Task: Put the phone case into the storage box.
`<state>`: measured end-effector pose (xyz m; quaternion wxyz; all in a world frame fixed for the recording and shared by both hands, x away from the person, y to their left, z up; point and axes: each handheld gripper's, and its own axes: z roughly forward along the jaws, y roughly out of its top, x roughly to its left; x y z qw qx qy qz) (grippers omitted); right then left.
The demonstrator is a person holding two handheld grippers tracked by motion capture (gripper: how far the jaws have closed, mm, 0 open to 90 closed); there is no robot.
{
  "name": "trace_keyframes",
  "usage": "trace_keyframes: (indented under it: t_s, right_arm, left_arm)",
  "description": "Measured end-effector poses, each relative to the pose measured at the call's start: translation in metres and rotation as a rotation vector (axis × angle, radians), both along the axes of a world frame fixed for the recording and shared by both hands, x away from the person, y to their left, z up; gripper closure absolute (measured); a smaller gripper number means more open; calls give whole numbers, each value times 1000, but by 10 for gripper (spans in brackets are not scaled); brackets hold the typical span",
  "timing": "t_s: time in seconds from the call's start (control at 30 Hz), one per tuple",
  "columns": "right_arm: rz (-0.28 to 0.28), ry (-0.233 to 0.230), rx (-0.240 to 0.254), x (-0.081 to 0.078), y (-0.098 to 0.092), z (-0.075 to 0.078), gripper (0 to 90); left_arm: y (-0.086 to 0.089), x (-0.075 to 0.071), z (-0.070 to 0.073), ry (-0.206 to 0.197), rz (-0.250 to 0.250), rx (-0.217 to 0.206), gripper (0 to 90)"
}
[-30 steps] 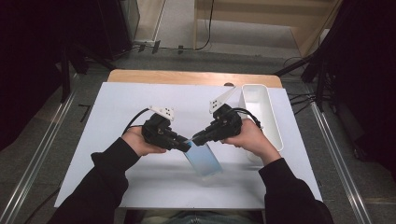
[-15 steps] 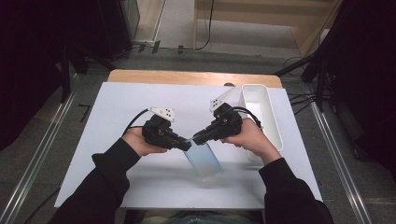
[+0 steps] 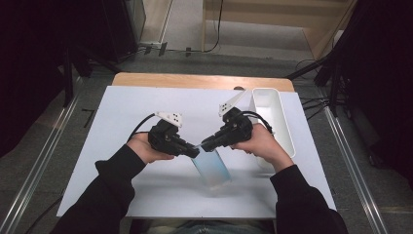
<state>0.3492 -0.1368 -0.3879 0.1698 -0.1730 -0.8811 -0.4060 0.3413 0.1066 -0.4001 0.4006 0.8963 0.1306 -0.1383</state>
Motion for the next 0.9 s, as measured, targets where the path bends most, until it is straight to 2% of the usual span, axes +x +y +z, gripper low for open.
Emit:
trace_keyframes:
  t_s: [0.3, 0.5, 0.63, 0.9]
  right_arm:
    - [-13, 14, 3, 1, 0, 2, 728]
    - [-40, 17, 21, 0, -2, 6, 640]
    - [-77, -7, 44, -2, -6, 10, 557]
    - [-138, -34, 63, -3, -15, 14, 479]
  left_arm:
    - [0, 0, 2, 26, 6, -13, 804]
    - [-1, -2, 4, 32, 13, -16, 804]
    - [0, -2, 6, 31, 19, -11, 804]
    - [4, -1, 9, 36, 57, 1, 803]
